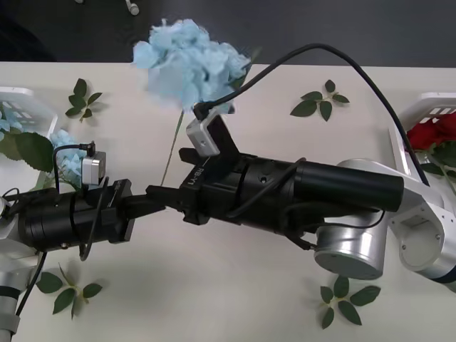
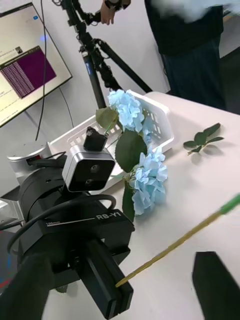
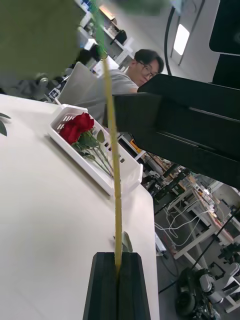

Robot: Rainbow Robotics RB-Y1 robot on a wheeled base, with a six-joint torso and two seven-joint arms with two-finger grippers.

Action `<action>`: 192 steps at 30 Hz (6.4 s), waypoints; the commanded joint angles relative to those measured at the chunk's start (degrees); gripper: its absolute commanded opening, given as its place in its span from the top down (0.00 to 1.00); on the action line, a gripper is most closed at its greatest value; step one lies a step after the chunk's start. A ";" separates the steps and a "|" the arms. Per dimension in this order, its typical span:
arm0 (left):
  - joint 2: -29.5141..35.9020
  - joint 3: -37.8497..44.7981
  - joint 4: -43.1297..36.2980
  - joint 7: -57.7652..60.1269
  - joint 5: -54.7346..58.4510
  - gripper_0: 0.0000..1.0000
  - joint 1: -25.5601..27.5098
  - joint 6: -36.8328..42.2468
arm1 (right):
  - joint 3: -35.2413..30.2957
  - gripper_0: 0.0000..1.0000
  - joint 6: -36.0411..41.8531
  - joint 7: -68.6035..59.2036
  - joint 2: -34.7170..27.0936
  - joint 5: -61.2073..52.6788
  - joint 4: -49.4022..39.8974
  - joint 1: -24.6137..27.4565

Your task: Put the red flowers into the right box and the blue flowers into the left box

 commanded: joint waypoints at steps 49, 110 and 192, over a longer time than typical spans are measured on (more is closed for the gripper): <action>15.71 27.91 -20.90 -0.62 9.03 0.99 33.75 -30.33 | -45.21 0.00 54.33 75.00 -10.02 -66.82 20.43 13.64; 16.32 23.42 -20.64 42.05 -54.87 0.39 20.39 -42.37 | -59.18 0.00 75.07 74.04 -7.56 -44.32 11.73 9.24; 10.79 13.40 -39.71 -0.62 -26.39 0.00 5.71 2.54 | -59.18 0.00 75.07 74.04 -7.56 -44.32 11.73 9.24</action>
